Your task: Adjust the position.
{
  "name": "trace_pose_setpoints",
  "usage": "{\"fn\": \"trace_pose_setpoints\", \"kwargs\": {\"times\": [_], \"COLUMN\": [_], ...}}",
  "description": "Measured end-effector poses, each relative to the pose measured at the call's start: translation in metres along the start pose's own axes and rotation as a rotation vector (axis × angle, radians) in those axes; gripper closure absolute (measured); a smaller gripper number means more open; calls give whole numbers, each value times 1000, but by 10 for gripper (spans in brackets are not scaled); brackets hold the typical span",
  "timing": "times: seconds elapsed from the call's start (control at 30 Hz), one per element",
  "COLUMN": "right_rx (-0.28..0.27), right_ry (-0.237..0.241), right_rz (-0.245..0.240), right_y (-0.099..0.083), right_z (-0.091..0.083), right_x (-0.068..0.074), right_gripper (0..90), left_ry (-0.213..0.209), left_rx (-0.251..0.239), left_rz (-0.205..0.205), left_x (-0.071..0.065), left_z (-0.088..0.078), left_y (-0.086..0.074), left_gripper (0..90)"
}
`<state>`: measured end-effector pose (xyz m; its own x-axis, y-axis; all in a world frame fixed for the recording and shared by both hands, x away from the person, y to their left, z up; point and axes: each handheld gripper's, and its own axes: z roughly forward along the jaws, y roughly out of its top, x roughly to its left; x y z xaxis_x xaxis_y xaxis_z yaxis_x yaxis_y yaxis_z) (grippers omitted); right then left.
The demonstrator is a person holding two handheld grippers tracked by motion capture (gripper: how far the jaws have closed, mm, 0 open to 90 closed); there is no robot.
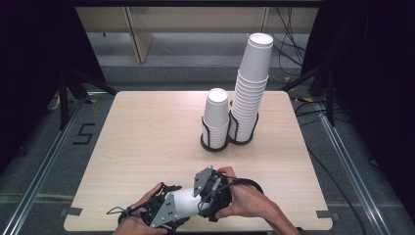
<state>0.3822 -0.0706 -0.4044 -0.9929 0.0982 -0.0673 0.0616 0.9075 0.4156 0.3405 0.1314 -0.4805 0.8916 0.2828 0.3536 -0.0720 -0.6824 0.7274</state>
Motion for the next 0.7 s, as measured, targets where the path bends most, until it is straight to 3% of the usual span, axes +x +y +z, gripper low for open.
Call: {"fn": "trace_pose_setpoints", "kwargs": {"times": [0.03,0.07,0.1,0.13,0.2,0.23,0.27,0.4,0.47,0.53,0.57,0.63,0.67,0.7], "right_rx": [6,23,35,37,63,58,57,42,45,28,15,8,-23,-35], "right_ry": [16,18,-3,-2,-4,17,12,20,21,16,27,44,54,63], "right_rz": [-24,-2,-13,-76,-41,-61,-55,-121,-92,-98,-128,-90,-124,-123], "right_y": [1,2,2,3,4,5,5,5,3,1,0,-3,-4,-5], "right_z": [2,3,4,7,9,10,11,13,12,10,10,7,8,7], "right_x": [0,2,3,0,5,5,5,2,3,0,-3,-4,-7,-9], "right_gripper": [187,187,188,188,193,195,201,226,226,226,226,225,225,225], "left_ry": [-5,-5,-9,-10,-11,-11,-10,-20,-19,-32,-37,-46,-52,-56], "left_rx": [6,6,10,8,0,1,2,-12,-49,-87,-111,-166,-189,-209], "left_rz": [4,8,10,9,6,8,11,9,3,-17,-24,-43,-50,-57], "left_x": [0,0,0,0,0,-1,-1,0,2,4,5,6,7,7], "left_z": [-1,-1,-1,-2,-1,-1,-1,-2,-2,-4,-4,-5,-6,-7], "left_y": [1,1,2,2,2,2,2,1,-1,-3,-4,-7,-8,-8], "left_gripper": [100,100,100,101,101,101,101,99,89,81,76,70,68,65]}}
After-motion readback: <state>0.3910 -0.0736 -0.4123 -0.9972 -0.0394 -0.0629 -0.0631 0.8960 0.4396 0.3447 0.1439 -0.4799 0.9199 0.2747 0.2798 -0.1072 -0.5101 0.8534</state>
